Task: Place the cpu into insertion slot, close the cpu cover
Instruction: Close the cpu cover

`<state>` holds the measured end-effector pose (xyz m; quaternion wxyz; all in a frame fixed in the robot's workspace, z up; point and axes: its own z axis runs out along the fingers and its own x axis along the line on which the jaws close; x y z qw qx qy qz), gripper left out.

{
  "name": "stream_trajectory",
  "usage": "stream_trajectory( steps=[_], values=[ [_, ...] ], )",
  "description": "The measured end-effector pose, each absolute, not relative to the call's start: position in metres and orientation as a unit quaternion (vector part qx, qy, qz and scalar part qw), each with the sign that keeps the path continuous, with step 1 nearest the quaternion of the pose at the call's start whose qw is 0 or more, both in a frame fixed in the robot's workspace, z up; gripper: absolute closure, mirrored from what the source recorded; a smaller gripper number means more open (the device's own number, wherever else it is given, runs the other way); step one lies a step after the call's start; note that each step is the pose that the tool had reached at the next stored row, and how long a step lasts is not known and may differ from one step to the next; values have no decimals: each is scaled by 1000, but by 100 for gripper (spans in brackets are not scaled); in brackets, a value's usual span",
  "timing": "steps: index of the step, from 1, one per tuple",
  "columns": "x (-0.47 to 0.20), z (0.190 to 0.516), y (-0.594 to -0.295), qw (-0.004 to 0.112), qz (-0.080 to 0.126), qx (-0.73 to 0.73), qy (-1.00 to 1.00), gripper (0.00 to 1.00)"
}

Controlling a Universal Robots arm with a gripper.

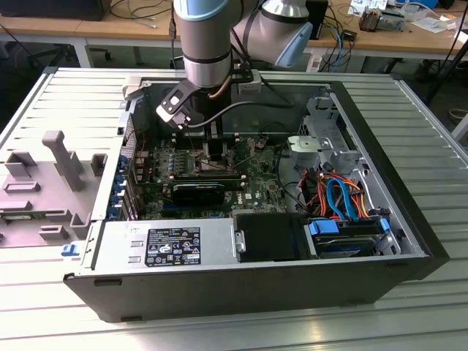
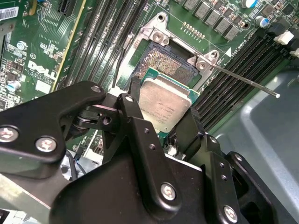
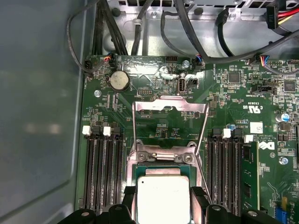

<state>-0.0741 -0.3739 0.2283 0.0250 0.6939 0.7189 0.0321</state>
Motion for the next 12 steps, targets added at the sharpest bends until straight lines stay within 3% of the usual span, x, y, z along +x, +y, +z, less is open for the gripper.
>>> stream_trajectory(
  steps=[7,12],
  values=[
    [-74,225,-372,28,29,694,719,45],
    [-74,223,-368,41,15,693,719,45]
  ],
)
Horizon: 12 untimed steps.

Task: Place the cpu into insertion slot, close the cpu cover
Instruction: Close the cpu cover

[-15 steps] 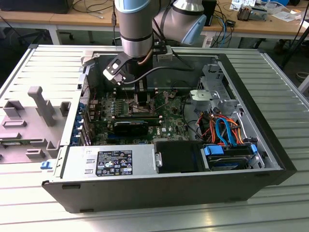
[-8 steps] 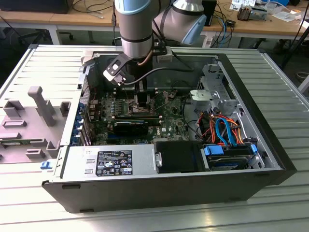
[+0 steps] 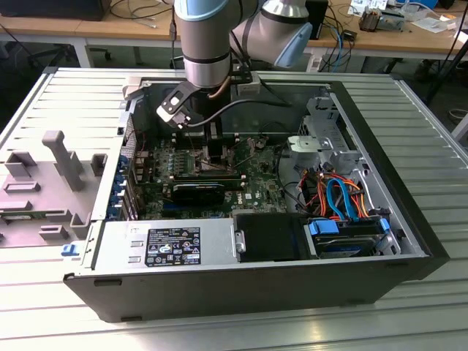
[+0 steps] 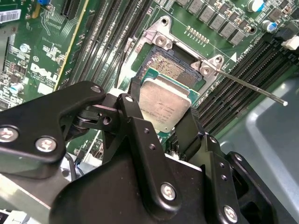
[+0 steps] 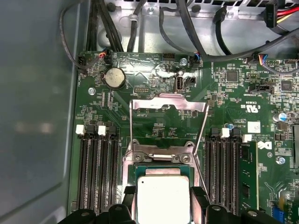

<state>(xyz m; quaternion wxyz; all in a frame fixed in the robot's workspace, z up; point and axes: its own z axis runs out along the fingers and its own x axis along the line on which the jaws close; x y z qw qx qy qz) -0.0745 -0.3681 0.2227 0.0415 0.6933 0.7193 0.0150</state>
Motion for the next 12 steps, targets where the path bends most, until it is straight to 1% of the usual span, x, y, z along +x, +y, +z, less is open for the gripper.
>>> stream_trajectory(
  steps=[12],
  values=[
    [-78,212,-367,43,13,701,712,45]
  ],
)
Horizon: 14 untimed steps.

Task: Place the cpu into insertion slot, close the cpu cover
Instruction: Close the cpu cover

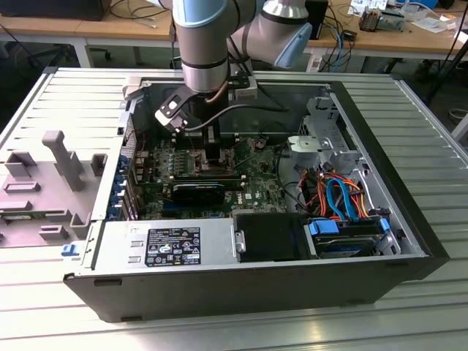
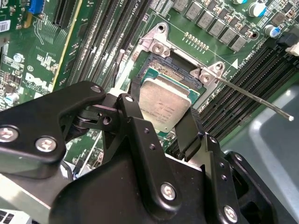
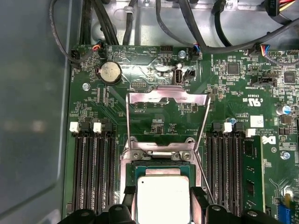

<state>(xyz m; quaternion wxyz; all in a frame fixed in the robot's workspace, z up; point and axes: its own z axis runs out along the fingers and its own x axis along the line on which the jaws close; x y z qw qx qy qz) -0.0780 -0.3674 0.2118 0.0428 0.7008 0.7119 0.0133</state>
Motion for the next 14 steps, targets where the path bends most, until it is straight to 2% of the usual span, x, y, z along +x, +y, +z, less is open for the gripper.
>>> stream_trajectory(
  steps=[14],
  values=[
    [-80,199,-367,43,13,704,709,45]
  ],
)
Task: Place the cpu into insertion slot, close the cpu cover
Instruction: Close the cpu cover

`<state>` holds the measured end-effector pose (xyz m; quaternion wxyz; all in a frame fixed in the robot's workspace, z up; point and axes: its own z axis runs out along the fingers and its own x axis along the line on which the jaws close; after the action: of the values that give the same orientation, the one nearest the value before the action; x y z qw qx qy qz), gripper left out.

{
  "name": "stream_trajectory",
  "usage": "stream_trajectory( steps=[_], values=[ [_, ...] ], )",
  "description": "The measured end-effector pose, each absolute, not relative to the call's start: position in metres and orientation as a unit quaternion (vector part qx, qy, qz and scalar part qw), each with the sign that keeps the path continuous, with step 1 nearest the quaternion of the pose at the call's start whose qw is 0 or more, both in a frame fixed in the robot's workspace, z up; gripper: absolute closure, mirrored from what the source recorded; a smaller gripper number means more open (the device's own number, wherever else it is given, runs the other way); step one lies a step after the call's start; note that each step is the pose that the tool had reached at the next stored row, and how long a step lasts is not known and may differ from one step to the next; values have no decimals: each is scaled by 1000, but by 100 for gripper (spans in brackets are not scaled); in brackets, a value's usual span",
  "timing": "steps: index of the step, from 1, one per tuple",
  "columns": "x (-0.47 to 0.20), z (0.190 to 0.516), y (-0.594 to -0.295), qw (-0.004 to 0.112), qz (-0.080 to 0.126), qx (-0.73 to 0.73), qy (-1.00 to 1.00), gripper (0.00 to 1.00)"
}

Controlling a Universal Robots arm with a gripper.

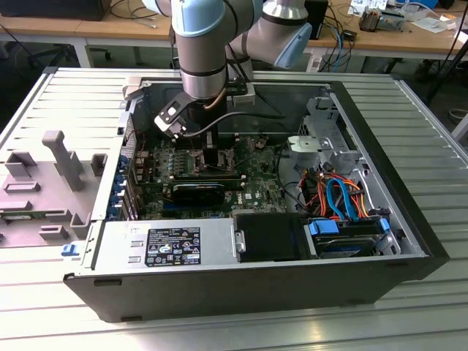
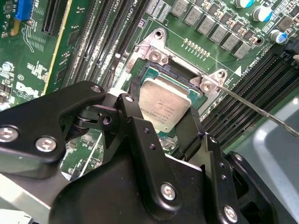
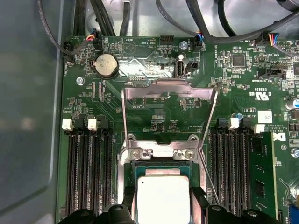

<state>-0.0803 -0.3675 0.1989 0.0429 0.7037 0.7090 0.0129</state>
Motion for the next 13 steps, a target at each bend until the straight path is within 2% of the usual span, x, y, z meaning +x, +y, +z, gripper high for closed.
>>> stream_trajectory(
  steps=[10,11,12,13],
  values=[
    [-80,197,-367,43,13,704,709,45],
    [-80,197,-367,43,13,704,709,45],
    [-80,197,-367,43,14,704,709,38],
    [-80,197,-367,43,13,704,709,38]
  ],
)
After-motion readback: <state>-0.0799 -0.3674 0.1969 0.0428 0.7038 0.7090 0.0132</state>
